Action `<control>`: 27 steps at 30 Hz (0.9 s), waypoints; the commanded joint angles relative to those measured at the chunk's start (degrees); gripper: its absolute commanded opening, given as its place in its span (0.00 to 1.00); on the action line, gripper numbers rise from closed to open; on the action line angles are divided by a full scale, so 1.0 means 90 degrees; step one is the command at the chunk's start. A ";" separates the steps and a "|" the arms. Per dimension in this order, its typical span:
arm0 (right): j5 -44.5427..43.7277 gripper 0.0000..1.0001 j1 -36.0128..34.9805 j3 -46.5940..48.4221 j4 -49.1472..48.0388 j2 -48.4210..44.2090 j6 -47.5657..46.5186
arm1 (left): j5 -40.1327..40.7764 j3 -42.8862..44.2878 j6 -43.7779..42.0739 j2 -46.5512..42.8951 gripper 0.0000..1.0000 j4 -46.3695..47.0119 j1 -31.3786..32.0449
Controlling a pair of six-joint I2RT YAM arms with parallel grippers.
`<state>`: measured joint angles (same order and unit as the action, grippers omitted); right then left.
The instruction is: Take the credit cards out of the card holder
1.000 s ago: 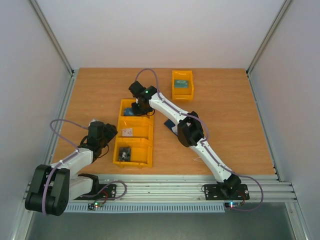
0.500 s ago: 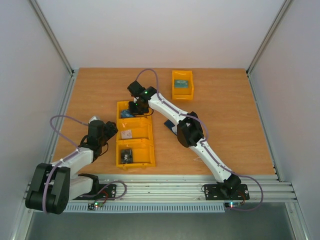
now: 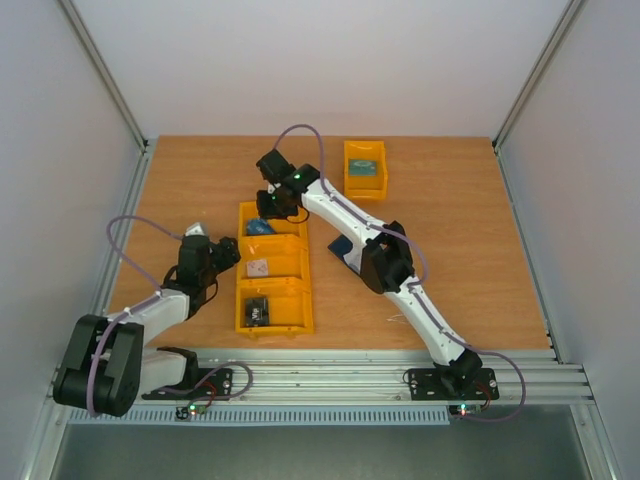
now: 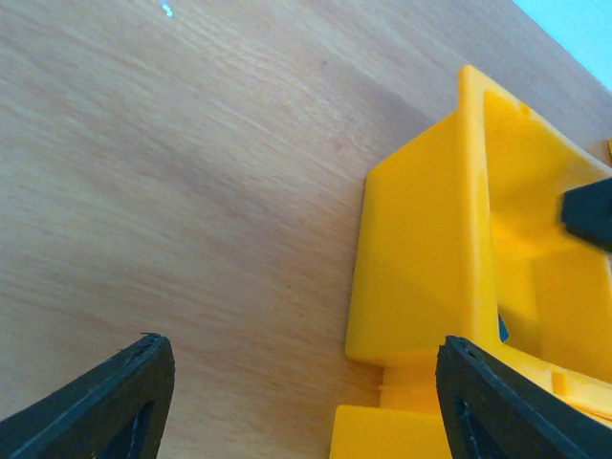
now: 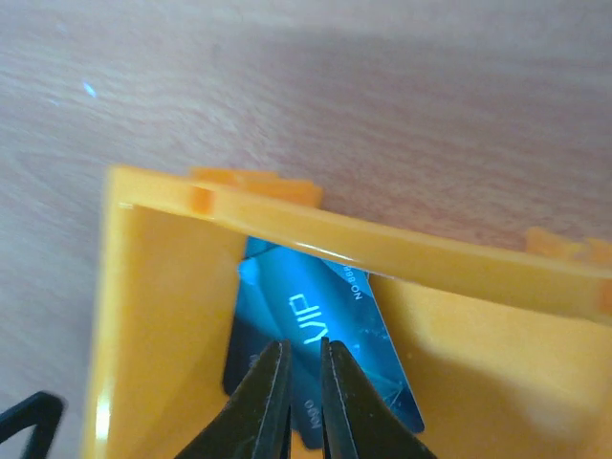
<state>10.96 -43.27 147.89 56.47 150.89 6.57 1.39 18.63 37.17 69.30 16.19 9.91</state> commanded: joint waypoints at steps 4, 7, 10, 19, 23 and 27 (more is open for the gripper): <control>-0.0564 0.11 0.0310 -0.0084 -0.0002 -0.1235 -0.0264 | 0.0116 0.0248 -0.0910 0.0315 0.76 0.0741 0.0051; -0.1055 0.15 0.0437 -0.0349 0.0421 -0.1796 -0.0616 | -0.0027 0.0364 -0.1038 0.0402 0.76 0.0867 0.0051; -0.2038 0.22 0.0520 -0.1039 0.1089 -0.2595 -0.1016 | 0.0003 0.0511 -0.1199 0.0408 0.76 0.0902 0.0042; -0.2661 0.76 0.1347 -0.7111 0.0429 -0.6789 0.0664 | 0.0076 0.1059 -0.1553 -0.0045 0.80 0.0227 -0.0151; -0.1433 0.99 0.1924 -0.8795 -0.0454 -0.7615 0.1074 | -0.0507 0.1259 -0.1581 -0.0466 0.84 -0.0296 -0.0185; -0.1014 0.97 0.2016 -0.9271 -0.1144 -0.7462 0.1224 | -0.1128 0.1470 -0.1568 -0.0898 0.91 -0.0774 -0.0184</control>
<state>-4.84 -25.19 67.55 56.36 82.02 13.19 -2.52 29.12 23.88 64.79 12.99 8.36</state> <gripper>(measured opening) 0.981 0.874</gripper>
